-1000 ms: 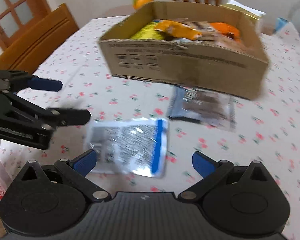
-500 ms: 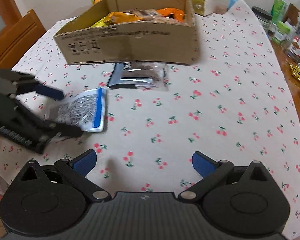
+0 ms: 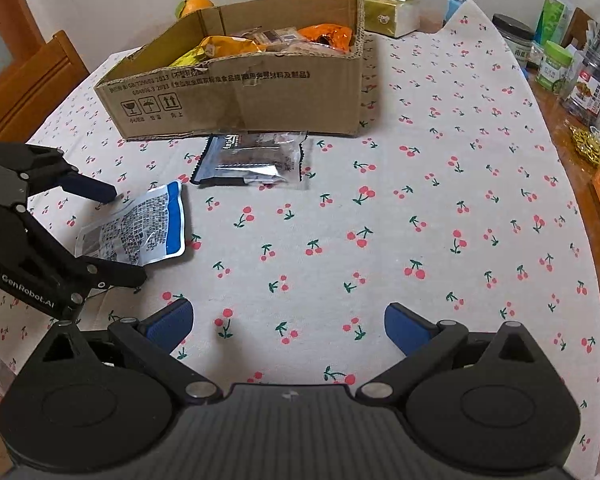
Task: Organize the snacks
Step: 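Grasp the white-blue pouch with the left tool while the right tool grasps the dark bag, then carry both packs over the box and release them inside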
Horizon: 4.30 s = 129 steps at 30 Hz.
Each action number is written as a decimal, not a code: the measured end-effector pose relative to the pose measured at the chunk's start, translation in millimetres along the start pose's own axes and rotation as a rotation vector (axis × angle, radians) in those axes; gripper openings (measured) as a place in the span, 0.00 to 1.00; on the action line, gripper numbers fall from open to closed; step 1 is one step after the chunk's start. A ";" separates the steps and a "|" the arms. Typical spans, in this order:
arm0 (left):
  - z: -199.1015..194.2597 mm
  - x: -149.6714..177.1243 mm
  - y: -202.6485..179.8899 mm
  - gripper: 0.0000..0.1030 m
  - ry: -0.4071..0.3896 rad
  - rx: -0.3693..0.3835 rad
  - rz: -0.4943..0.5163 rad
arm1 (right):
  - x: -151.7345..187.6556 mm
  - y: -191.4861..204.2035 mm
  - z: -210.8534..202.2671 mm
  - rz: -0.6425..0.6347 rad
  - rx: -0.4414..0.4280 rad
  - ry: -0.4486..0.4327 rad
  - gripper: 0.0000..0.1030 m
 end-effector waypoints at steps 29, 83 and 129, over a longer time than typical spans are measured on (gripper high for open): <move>-9.0 6.8 30.3 0.81 -0.053 -0.099 -0.127 | -6.6 8.0 13.2 -0.035 -0.022 0.026 1.00; -37.4 36.0 69.6 0.72 -0.085 -0.195 -0.395 | -72.8 91.9 77.6 -0.521 -0.153 0.038 0.85; -124.2 -55.7 89.5 0.72 -0.174 -0.154 -0.243 | -167.8 86.5 -1.3 -0.338 -0.075 -0.220 1.00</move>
Point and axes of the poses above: each gripper's, at about its wrist camera, not at the fingertips, and z roughly the way its jaws point, y to its left, x to its underside, the point moved 6 cm from there along z, roughly the way its jaws point, and after that the axes turned 5 degrees about z, right-handed, at the moved point
